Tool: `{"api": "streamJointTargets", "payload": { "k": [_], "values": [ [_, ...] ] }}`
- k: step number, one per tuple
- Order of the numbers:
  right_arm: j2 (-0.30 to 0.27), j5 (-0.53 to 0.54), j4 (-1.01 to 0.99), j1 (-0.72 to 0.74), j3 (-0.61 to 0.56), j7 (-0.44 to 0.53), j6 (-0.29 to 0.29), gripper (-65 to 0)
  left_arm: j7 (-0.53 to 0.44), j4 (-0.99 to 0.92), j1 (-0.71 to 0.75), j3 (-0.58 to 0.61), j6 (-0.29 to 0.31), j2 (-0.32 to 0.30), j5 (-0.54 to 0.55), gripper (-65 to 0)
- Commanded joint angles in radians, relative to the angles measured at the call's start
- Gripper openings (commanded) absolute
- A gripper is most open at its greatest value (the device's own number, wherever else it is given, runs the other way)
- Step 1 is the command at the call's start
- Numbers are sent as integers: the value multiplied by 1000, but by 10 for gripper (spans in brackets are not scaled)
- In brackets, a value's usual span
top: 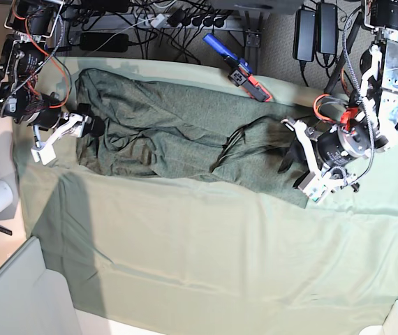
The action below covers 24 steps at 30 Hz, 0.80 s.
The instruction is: Fold the T-shirt properly
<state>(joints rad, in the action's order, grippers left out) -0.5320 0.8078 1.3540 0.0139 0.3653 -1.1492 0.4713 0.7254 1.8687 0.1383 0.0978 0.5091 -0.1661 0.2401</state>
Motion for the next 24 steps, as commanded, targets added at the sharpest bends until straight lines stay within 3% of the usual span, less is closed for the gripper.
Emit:
{"api": "streamJointTargets", "payload": {
  "k": [1, 10, 24],
  "values": [
    [-16, 13, 12, 5, 0, -28, 8, -210, -26, 13, -10, -2, 4, -1, 11, -349],
    [-10, 46, 28, 5, -5, -37, 25, -210, -37, 13, -2, -2, 4, -2, 11, -349],
    [10, 45, 32, 5, -134, -36, 25, -209, -48, 13, -2, -2, 4, -24, 26, -349]
  ]
}}
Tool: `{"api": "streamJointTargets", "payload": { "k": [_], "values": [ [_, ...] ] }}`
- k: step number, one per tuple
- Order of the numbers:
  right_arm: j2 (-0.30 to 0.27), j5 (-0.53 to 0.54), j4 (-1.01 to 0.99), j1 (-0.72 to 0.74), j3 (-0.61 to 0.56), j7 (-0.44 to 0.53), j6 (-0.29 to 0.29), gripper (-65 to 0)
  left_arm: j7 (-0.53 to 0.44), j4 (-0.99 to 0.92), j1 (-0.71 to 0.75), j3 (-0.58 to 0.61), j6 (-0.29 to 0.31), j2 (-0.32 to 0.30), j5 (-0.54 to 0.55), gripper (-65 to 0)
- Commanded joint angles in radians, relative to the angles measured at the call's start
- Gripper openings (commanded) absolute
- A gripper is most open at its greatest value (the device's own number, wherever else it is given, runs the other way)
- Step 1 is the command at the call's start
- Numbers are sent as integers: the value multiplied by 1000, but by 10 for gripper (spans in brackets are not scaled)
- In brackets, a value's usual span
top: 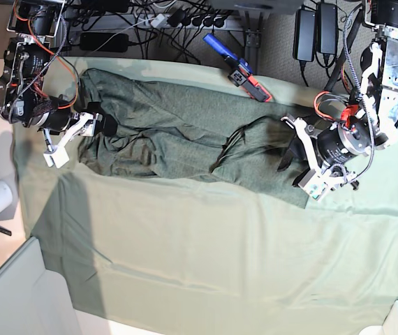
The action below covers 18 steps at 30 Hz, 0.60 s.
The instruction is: Fold the T-shirt properly
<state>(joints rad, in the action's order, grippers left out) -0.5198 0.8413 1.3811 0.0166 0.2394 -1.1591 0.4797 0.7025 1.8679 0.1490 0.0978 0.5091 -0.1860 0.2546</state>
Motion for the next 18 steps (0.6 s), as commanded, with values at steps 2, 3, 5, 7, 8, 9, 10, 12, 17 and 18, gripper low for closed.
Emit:
{"api": "streamJointTargets", "payload": {
  "k": [2, 3, 5, 7, 8, 9, 10, 12, 17, 18],
  "values": [
    [11, 11, 5, 2, -18, -19, 16, -209, -25, 14, -13, -2, 4, -19, 19, -349],
    [18, 1, 5, 3, -18, -13, 16, -209, -25, 14, -13, -2, 4, -26, 18, -349],
    [25, -18, 4, 2, -18, 18, 16, -209, -25, 14, -13, -2, 4, -40, 19, -349],
    [24, -27, 4, 3, -18, 48, 16, -210, -25, 14, -13, -2, 4, -50, 19, -349],
    [24, -36, 4, 3, -18, 56, 16, -210, -24, 14, -11, -2, 4, -56, 18, -349],
    [24, -43, 4, 3, -18, 61, 16, -210, -25, 14, -9, -2, 3, -65, 19, -349],
    [24, -46, 3, 2, -18, 61, 16, -210, -26, 14, -7, -2, 3, -70, 22, -349],
    [24, -50, 3, 3, -19, 64, 16, -211, -26, 14, -7, -2, 3, -82, 25, -349],
    [24, -49, 3, 2, -19, 63, 16, -467, -32, 14, -7, -2, 3, -84, 43, -349],
    [24, -50, 2, 2, -19, 63, 16, -512, -32, 14, -7, -2, 3, -83, 53, -349]
  ]
}}
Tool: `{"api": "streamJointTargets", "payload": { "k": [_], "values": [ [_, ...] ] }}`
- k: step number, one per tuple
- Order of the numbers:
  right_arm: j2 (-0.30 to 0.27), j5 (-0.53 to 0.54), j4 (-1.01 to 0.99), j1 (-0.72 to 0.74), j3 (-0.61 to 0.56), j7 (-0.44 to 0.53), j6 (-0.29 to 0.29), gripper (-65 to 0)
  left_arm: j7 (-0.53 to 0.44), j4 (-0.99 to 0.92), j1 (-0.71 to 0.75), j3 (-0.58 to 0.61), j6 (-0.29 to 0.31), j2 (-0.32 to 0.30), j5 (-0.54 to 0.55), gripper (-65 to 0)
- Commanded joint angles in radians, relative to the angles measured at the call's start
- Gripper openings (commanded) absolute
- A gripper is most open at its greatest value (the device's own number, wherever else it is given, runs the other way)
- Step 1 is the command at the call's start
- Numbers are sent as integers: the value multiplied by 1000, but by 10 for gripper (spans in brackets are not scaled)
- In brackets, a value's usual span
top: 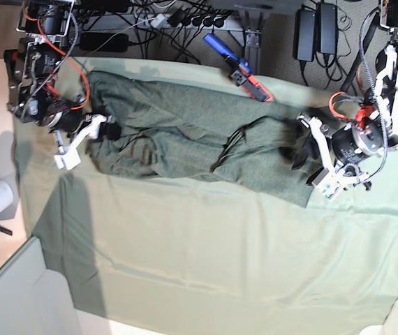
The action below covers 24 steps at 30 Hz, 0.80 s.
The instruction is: Fold the T-shirt properly
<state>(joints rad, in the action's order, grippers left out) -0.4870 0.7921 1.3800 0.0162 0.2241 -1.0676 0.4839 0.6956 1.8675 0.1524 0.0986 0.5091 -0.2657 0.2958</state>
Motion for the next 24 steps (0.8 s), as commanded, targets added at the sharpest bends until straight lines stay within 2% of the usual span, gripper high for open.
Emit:
{"api": "streamJointTargets", "payload": {
  "k": [1, 5, 11, 14, 20, 24],
  "values": [
    [-9, 0, 3, 3, -4, -29, 12, -544, -26, 14, -11, -3, 3, -3, 20, -349],
    [-9, 0, 4, 3, -4, -28, 12, -650, -26, 14, -11, -3, 3, -3, 29, -349],
    [-9, -8, 4, 3, -4, -12, 12, -650, -32, 14, -11, -3, 3, -4, 31, -354],
    [-9, -50, 4, 3, -4, 18, 12, -650, -49, 14, -11, -9, 3, -4, 31, -389],
    [-11, -47, 4, 3, -4, 58, 11, -650, -48, 14, -11, -121, 5, -3, 151, -397],
    [-11, -24, 14, 6, -4, 70, 11, -650, -47, 14, -11, -194, 35, -4, 180, -397]
  ]
}}
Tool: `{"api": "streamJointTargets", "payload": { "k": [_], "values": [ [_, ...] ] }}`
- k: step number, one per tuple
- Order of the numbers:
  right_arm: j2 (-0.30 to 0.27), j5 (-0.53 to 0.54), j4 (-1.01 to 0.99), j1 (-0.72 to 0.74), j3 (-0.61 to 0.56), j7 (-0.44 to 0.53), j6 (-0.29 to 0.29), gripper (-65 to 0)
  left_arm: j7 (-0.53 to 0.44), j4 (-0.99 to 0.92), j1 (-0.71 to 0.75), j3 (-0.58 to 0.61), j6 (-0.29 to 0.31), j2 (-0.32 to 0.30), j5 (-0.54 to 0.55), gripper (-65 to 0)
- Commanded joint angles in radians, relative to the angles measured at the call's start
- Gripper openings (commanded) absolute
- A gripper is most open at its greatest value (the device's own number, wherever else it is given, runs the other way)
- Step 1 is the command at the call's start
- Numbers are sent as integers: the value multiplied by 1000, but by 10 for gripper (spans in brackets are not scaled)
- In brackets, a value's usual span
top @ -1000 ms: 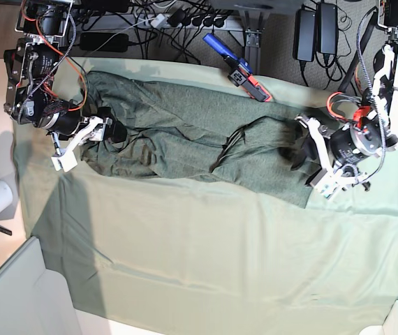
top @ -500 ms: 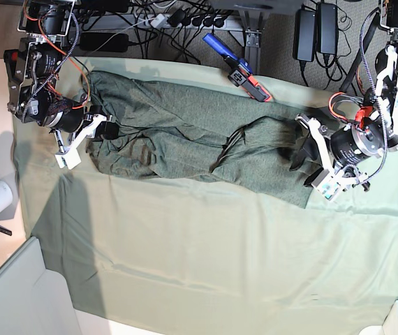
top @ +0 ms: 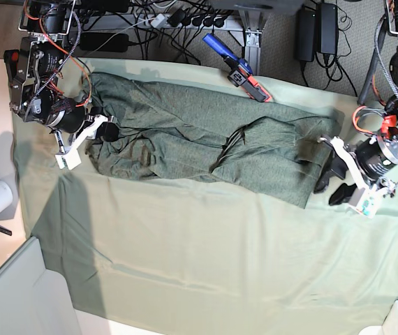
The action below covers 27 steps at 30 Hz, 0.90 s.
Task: Fold the T-shirt properly
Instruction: 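Release the shirt with the left gripper and raise it away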
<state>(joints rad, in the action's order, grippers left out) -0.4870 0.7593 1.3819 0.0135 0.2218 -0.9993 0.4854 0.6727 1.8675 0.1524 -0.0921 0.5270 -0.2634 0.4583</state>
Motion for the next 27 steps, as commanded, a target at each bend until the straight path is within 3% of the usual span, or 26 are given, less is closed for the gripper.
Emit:
{"api": "streamJointTargets", "payload": {
  "k": [1, 9, 17, 27],
  "values": [
    [-11, 8, 24, 8, -2, 2, 10, -650, -21, 14, -11, -16, 19, -6, 17, -397],
    [-11, 8, 210, 7, -2, -29, 10, -650, -3, 14, 15, -54, 20, -6, 17, -397],
    [-8, 31, 259, 7, -2, -39, 10, -650, -2, 14, 57, -54, 24, -6, 5, -397],
    [0, 50, 381, 8, -2, -52, 10, -650, -3, 14, 123, -54, 23, -9, -91, -397]
  ]
}}
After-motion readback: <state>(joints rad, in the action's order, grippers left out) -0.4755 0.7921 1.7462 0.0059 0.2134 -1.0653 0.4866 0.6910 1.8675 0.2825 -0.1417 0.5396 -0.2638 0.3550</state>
